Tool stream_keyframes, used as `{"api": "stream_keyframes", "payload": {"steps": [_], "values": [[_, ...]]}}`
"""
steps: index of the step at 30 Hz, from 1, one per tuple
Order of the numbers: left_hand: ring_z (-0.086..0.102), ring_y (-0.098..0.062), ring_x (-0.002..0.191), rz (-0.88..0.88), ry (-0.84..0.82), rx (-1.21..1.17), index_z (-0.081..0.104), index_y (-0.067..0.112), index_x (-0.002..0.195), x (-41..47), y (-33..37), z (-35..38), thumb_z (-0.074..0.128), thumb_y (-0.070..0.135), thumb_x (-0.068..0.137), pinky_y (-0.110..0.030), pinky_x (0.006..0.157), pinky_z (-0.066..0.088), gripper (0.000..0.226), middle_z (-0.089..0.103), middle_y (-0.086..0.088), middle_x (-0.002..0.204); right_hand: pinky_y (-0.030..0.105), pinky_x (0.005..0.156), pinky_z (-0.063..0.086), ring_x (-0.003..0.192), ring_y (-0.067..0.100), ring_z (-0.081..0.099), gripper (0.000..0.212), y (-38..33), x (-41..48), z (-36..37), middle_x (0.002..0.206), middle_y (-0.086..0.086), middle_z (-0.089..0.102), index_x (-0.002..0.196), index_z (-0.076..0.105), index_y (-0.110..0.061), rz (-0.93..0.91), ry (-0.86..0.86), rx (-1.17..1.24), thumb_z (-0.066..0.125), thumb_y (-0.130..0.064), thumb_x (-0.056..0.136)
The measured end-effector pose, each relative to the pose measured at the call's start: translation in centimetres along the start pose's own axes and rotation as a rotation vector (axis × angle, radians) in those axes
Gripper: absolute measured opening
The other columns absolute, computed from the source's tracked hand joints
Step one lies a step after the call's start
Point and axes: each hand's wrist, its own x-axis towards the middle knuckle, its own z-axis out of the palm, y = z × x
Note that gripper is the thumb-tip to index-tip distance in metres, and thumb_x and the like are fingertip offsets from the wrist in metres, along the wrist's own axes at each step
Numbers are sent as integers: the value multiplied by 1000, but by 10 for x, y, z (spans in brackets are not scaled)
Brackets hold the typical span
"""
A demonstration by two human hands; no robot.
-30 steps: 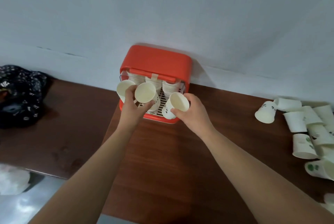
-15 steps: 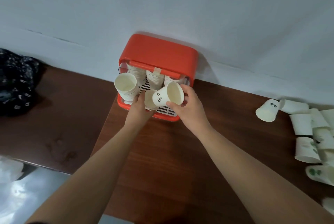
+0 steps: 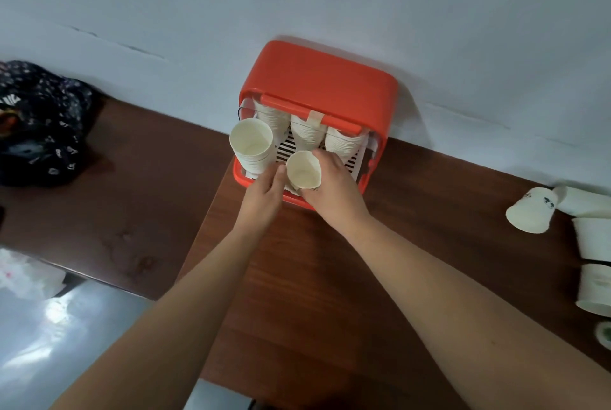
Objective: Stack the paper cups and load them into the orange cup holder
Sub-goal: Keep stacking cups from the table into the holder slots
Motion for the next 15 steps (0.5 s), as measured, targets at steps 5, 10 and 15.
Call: {"api": "stream_keyframes", "payload": {"steps": [5,10,15], "values": [[62,0,108,88,-78,151,58,26,140,11,-8,0,56,19,100,1,80,40,40,68,11,122,36,109,43,131,16,49,77,21,-3,4,141,0,53,146,44,-20,102,-106,87,83,-21,79],[64,-3,112,108,-149,171,58,25,140,20,-7,3,60,12,97,-17,94,47,45,70,9,123,31,98,51,117,10,56,71,35,-12,2,127,-6,61,136,49,-21,151,-33,132,87,-23,76],[62,-8,117,122,-172,193,55,20,142,19,-8,11,59,20,99,-29,100,51,43,67,4,128,22,102,39,128,9,49,73,36,-24,-2,139,-4,55,143,46,-22,167,-17,149,83,-24,80]]}}
